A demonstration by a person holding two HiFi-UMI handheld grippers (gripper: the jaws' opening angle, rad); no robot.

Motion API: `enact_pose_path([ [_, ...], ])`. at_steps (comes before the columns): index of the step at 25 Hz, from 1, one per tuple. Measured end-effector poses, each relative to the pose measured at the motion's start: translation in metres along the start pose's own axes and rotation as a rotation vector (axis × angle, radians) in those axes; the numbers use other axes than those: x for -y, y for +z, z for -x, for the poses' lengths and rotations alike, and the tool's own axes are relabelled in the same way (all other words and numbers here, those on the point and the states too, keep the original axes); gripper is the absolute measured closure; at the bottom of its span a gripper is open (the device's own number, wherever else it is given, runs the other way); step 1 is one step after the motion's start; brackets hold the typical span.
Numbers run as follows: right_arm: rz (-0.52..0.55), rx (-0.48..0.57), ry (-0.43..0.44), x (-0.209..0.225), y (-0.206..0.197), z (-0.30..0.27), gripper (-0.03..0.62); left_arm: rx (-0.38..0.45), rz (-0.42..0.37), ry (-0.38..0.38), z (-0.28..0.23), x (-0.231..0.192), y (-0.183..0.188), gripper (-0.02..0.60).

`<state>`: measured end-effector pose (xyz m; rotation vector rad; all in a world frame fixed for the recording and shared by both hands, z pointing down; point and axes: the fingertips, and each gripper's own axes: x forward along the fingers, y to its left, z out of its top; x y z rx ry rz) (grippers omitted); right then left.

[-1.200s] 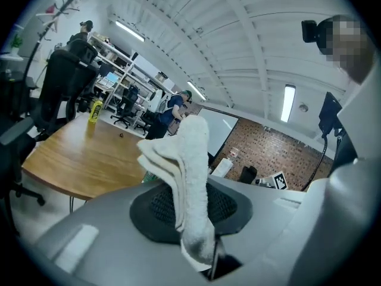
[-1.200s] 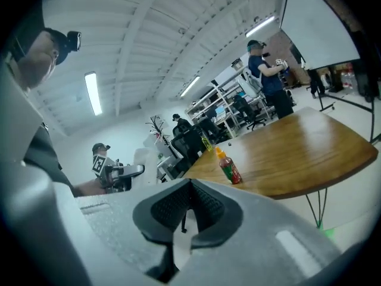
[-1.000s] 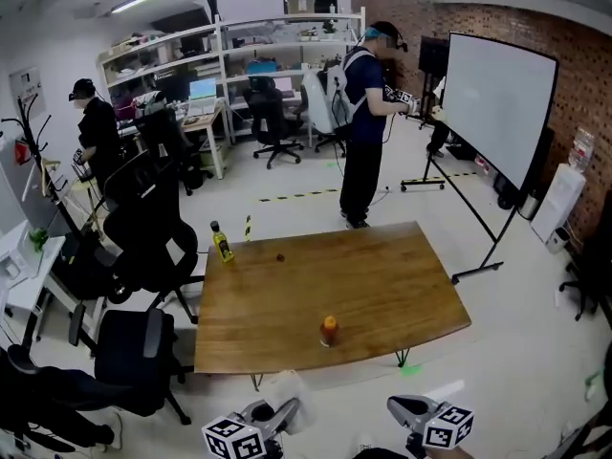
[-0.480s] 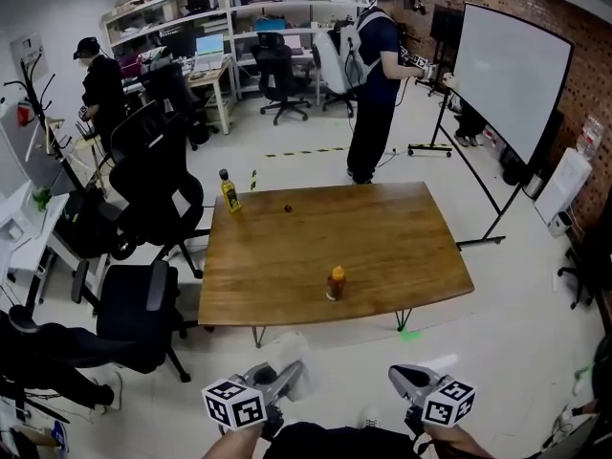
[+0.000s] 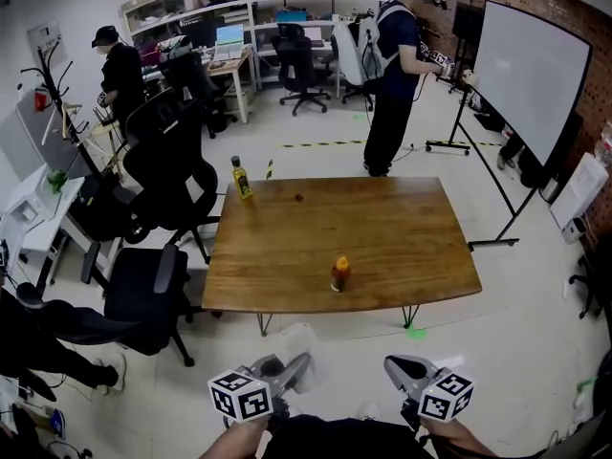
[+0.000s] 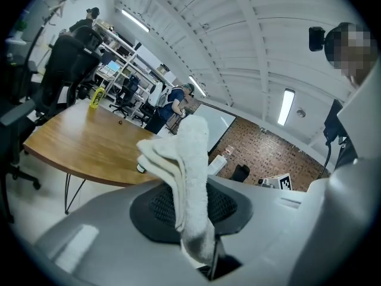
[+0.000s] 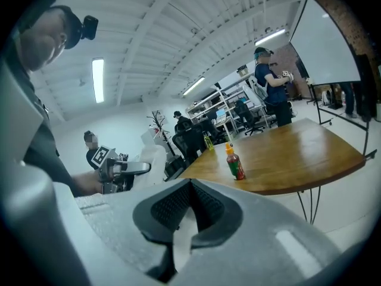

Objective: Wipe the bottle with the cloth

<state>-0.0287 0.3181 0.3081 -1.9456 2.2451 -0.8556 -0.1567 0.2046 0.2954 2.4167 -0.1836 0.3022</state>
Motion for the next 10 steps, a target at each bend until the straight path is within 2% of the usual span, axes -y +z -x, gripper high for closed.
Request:
enact_pose_path([
  [10, 0.011, -0.017, -0.006, 0.009, -0.007, 0.011, 0.592, 0.0, -0.016, 0.022, 0.002, -0.003, 0.005, 0.482],
])
